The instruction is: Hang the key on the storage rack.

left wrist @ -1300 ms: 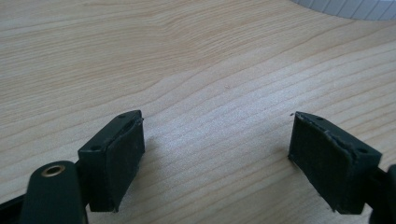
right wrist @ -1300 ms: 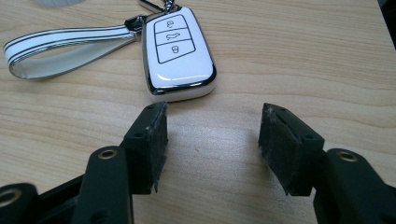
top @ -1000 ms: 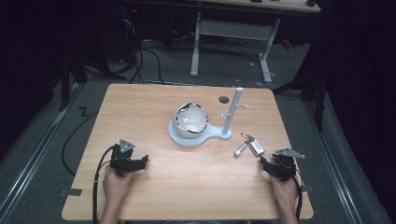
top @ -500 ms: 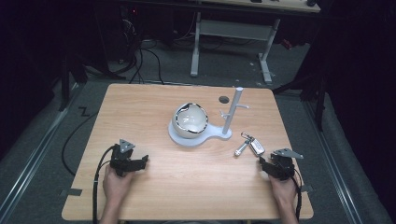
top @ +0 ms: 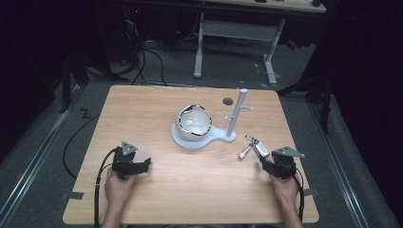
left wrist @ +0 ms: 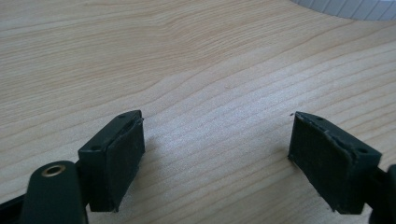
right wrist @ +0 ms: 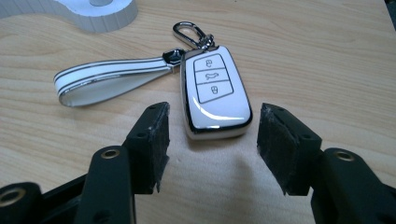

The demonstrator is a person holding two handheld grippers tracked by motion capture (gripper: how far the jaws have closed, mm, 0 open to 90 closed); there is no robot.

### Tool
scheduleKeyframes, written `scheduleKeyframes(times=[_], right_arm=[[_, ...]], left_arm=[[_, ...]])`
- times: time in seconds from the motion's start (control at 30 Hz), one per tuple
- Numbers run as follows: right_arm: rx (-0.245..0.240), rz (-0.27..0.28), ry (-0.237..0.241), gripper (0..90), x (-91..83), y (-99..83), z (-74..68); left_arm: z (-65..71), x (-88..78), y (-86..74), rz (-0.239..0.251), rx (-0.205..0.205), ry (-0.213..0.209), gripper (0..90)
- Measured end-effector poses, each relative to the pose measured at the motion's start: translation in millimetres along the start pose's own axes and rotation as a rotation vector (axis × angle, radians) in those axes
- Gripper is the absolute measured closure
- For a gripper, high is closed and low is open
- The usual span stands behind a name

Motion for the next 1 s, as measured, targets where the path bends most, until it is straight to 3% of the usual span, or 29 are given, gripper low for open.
scheduleKeyframes(times=[0.53,1.0], right_arm=[[-0.019,-0.025,-0.009,40.1,20.5,16.0,-6.1],[0.017,-0.034,-0.006,41.2,37.3,16.7,-2.2]], left_arm=[[0.0,0.0,0.0,0.0,0.0,0.0,18.7],[0.0,0.0,0.0,0.0,0.0,0.0,18.7]])
Point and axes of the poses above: each handheld gripper's, and its own axes: x roughly forward along the jaws, y roughly out of its top, z roughly to its right, the point moved 4 cm from there along x, roughly forward along the jaws, and after that the axes turned 13 degrees about x, right-handed, at the moved point
